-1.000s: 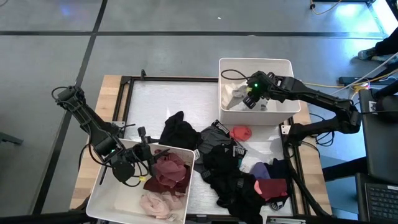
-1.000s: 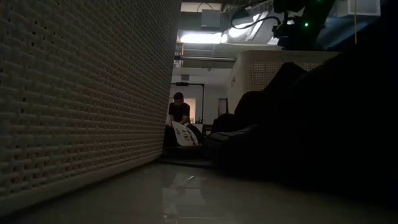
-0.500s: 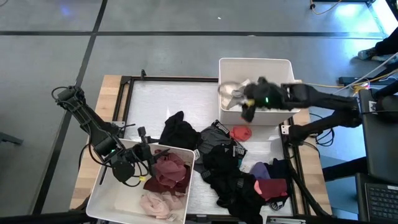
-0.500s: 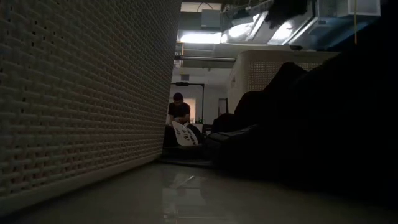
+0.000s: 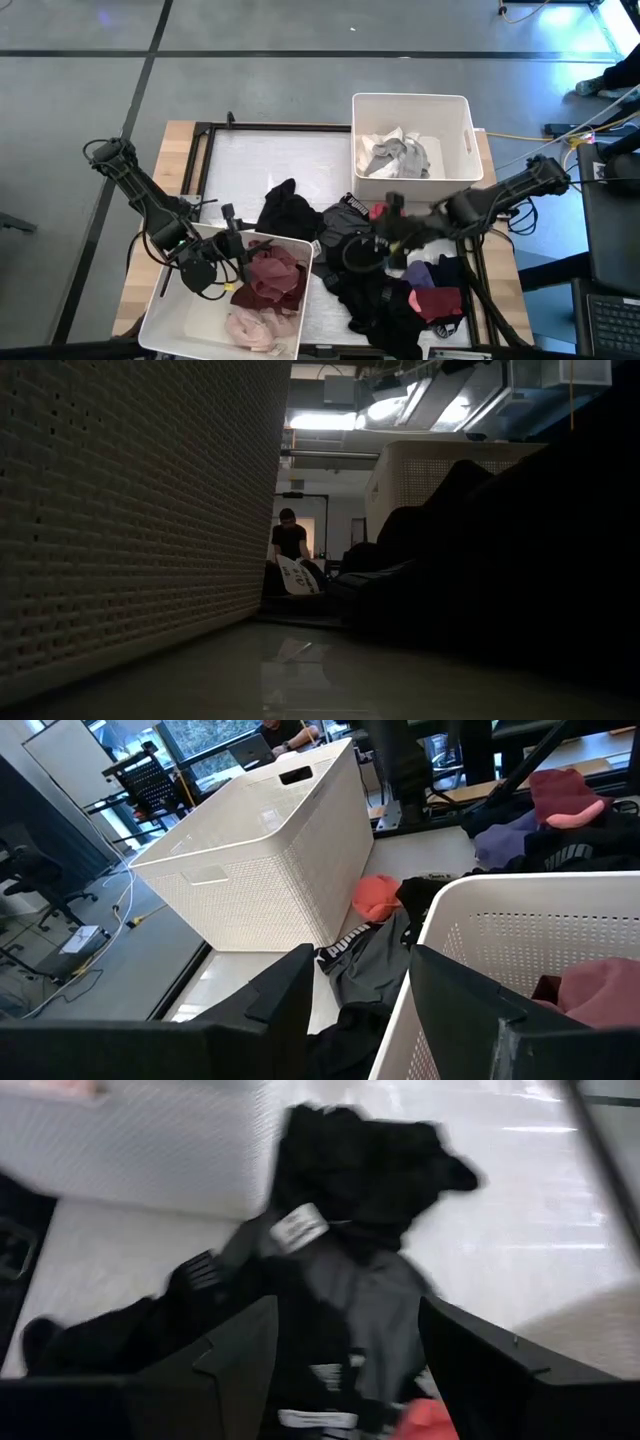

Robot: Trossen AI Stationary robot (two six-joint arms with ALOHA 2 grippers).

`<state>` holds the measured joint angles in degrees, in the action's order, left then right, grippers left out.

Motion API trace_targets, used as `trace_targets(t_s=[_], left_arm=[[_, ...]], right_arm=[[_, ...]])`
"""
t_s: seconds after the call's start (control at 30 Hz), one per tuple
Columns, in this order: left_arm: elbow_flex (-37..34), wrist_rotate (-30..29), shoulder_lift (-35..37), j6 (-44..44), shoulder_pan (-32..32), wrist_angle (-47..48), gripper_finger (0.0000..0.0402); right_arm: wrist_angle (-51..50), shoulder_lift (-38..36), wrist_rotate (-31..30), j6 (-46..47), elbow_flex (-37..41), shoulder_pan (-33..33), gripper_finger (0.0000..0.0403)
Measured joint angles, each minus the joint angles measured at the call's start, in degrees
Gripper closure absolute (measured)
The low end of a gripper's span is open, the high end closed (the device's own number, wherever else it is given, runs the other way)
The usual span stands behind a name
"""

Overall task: Sort clothes
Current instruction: Put the black shirt into the top white bin

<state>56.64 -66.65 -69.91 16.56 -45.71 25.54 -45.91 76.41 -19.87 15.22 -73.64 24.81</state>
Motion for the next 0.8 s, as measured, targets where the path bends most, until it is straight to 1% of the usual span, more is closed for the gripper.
trace_targets(t_s=[0.17, 0.3, 0.4, 0.53, 0.8], left_arm=[[0.0, 0.0, 0.0, 0.0, 0.0, 0.0, 0.0245], [0.0, 0.0, 0.0, 0.0, 0.0, 0.0, 0.0245], [0.0, 0.0, 0.0, 0.0, 0.0, 0.0, 0.0245], [0.0, 0.0, 0.0, 0.0, 0.0, 0.0, 0.0245], [0.0, 0.0, 0.0, -0.2, 0.0, 0.0, 0.0245]], right_arm=[[5.9, 4.2, 1.9, 1.4, 3.3, 3.9, 0.0159], [8.3, 7.8, 3.5, 2.9, 5.3, 5.4, 0.0159], [9.5, 10.2, 3.6, 3.8, 6.7, 5.6, 0.0159], [12.9, 12.6, 5.3, 4.3, 9.1, 5.6, 0.0159], [18.4, 16.4, 5.0, 3.8, 12.2, 5.6, 0.0159]])
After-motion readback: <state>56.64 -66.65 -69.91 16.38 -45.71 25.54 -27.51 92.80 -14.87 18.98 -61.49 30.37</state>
